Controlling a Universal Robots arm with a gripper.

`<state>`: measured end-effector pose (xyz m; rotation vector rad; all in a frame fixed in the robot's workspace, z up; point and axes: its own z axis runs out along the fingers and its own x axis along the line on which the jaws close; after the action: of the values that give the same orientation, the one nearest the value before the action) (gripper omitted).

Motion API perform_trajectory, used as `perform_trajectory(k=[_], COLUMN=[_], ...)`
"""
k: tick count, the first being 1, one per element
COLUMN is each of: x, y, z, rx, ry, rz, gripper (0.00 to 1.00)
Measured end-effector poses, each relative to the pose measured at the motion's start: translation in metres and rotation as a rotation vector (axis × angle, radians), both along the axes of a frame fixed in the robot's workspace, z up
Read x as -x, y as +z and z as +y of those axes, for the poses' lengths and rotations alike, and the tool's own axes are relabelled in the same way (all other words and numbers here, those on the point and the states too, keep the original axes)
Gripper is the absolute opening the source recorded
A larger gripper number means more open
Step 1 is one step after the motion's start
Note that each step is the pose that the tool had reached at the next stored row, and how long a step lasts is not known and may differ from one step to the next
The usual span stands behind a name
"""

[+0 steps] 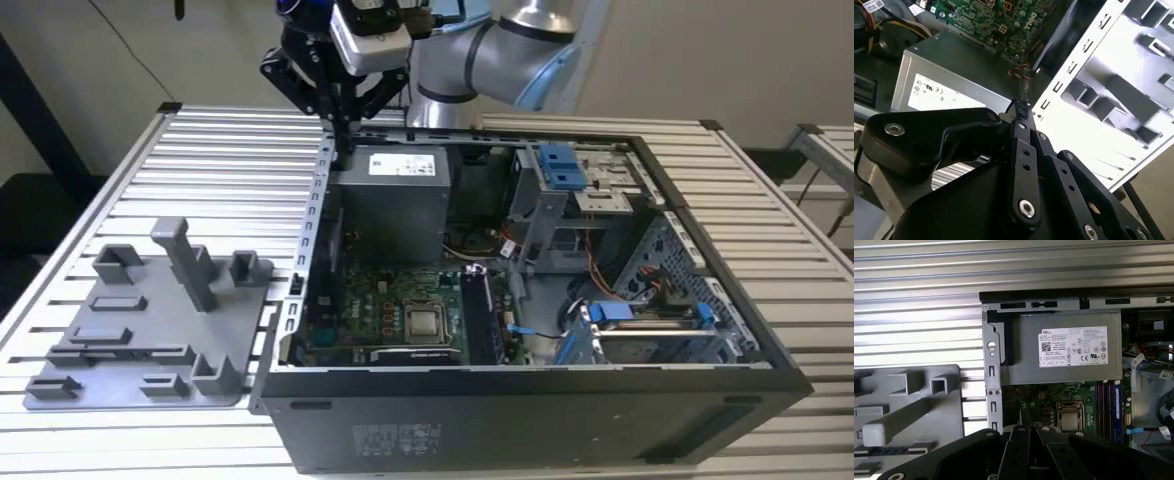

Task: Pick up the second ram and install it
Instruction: 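Reach for the second ram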

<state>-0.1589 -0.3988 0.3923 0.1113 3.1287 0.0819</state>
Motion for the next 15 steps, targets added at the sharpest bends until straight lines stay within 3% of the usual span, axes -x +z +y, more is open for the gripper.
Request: perform_trajectory(k=[15], x=[0.0308], y=[0.0], z=[0.0], rx=[-0.0012], ry=[0.0], rz=[0.0096], gripper=[0.11])
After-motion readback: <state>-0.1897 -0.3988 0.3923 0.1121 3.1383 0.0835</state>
